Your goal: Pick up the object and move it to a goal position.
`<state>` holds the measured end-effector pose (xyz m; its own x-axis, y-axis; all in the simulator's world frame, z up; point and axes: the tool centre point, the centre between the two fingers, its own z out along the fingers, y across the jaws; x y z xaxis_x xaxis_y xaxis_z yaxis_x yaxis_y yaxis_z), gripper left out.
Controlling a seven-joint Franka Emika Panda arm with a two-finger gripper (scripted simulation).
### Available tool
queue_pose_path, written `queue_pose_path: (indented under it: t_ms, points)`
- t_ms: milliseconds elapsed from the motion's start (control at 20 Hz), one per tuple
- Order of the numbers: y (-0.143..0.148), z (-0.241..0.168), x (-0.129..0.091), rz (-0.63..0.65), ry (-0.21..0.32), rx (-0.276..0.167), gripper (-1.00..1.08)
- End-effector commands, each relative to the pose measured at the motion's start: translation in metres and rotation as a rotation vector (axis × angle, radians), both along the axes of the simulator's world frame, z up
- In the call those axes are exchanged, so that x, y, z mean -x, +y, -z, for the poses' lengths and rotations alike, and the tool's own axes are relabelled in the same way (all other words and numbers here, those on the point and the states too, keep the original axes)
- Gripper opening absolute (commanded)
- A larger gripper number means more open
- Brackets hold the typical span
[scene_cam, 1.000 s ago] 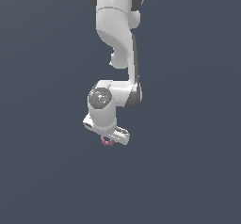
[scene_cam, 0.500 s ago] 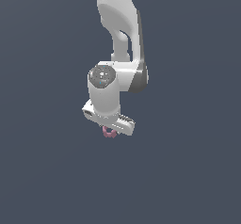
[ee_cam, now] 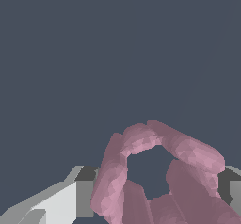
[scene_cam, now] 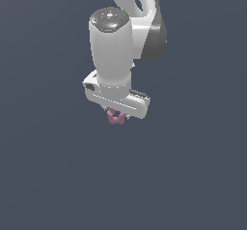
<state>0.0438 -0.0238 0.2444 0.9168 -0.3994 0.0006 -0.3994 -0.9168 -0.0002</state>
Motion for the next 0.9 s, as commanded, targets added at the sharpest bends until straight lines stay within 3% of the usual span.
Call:
queue_pose_path:
  t_ms: [0, 850]
  points:
    - [0.006, -0.030, 0.004, 0.000, 0.001, 0.000, -1.00]
    - [0.039, -0.210, 0.021, 0.000, 0.001, 0.001, -1.00]
